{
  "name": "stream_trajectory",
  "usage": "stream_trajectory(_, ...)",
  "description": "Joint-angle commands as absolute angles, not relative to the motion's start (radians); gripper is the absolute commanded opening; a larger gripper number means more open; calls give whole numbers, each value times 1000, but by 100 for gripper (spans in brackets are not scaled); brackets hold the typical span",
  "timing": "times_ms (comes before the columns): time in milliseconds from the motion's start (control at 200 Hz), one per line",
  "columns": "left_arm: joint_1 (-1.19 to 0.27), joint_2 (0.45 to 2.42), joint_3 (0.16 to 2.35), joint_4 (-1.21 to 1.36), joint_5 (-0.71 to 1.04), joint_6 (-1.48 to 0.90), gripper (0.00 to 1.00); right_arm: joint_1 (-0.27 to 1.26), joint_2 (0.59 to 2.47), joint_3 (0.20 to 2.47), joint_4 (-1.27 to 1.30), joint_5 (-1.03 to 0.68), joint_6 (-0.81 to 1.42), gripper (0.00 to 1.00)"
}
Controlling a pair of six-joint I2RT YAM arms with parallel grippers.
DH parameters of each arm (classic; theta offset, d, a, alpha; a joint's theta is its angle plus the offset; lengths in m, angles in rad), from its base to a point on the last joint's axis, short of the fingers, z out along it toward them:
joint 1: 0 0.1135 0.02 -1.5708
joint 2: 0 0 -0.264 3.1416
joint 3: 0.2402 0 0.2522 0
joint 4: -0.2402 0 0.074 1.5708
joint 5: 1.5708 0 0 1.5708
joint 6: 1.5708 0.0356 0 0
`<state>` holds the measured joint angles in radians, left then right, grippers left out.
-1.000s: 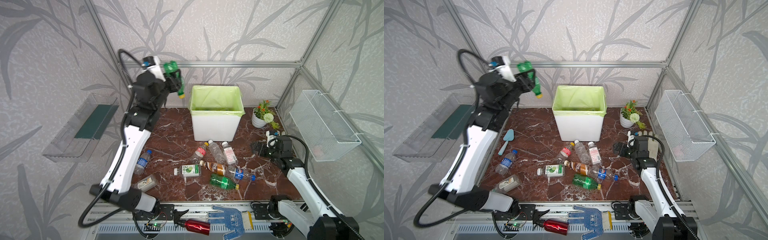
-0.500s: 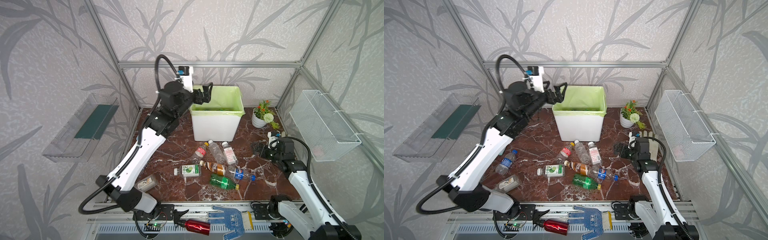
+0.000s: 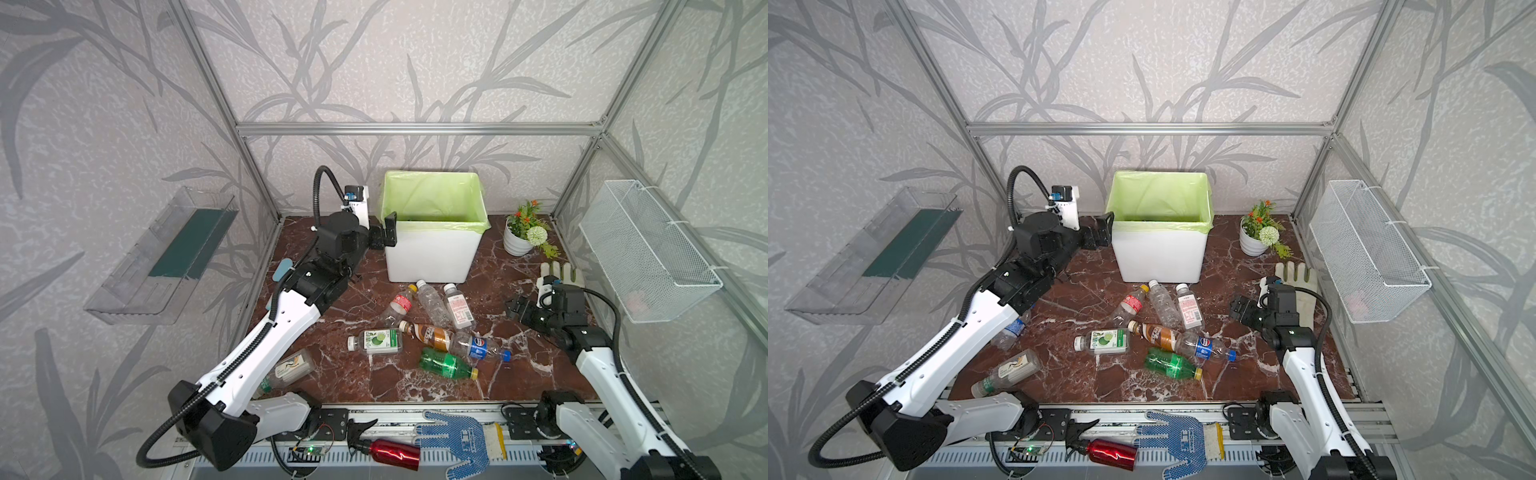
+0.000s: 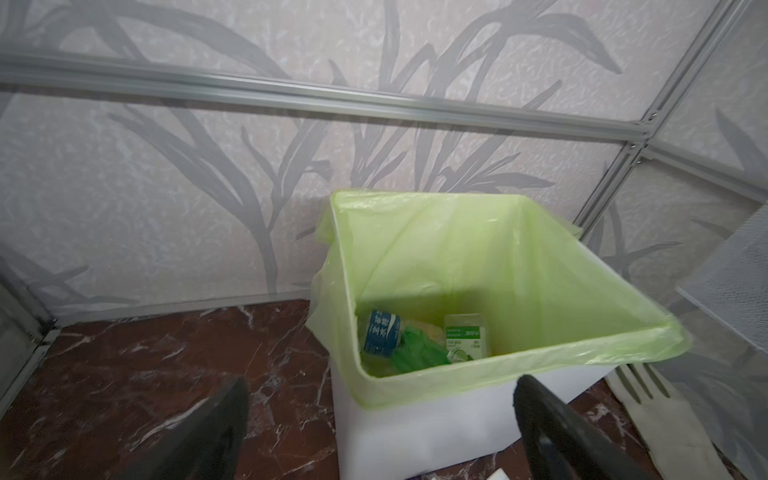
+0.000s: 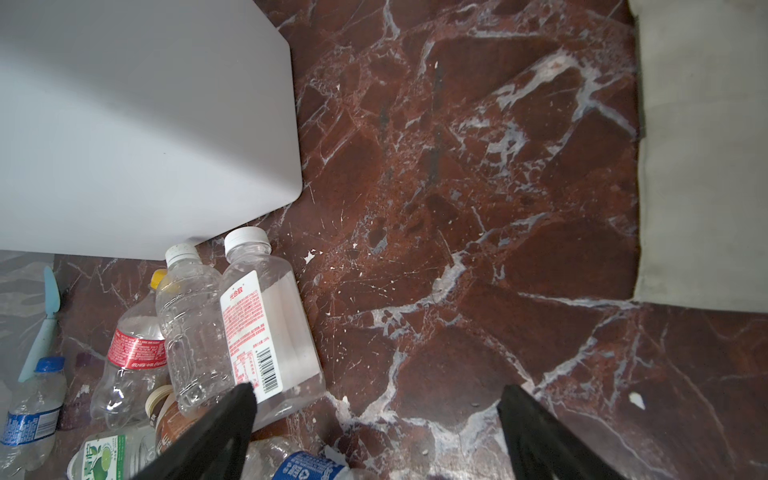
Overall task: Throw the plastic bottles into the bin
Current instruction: 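Withdraw the left gripper while the right gripper reaches to another green bottle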
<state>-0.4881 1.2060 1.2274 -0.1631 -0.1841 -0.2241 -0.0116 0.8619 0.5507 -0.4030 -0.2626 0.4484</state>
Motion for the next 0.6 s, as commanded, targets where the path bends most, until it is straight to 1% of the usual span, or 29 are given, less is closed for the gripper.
stream_trajectory(0, -434, 1096, 1159, -173, -213, -301, 99, -9, 854, 575, -430, -294, 408, 92)
stream_trajectory(110, -352, 1038, 1057, -197, -199, -386, 99, 25, 851, 587, -411, -307, 364, 91)
stream_trajectory(215, -270, 1011, 990, -231, -183, -448, 99, 143, 861, 622, -418, -239, 301, 90)
stream_trajectory(335, -218, 1009, 945, -264, -185, -462, 99, 345, 911, 678, -420, -138, 252, 89)
stream_trajectory(505, -150, 1012, 882, -257, -175, -483, 99, 698, 1033, 763, -457, 41, 165, 89)
stream_trajectory(600, -113, 1013, 850, -255, -148, -500, 99, 842, 1104, 798, -490, 86, 124, 89)
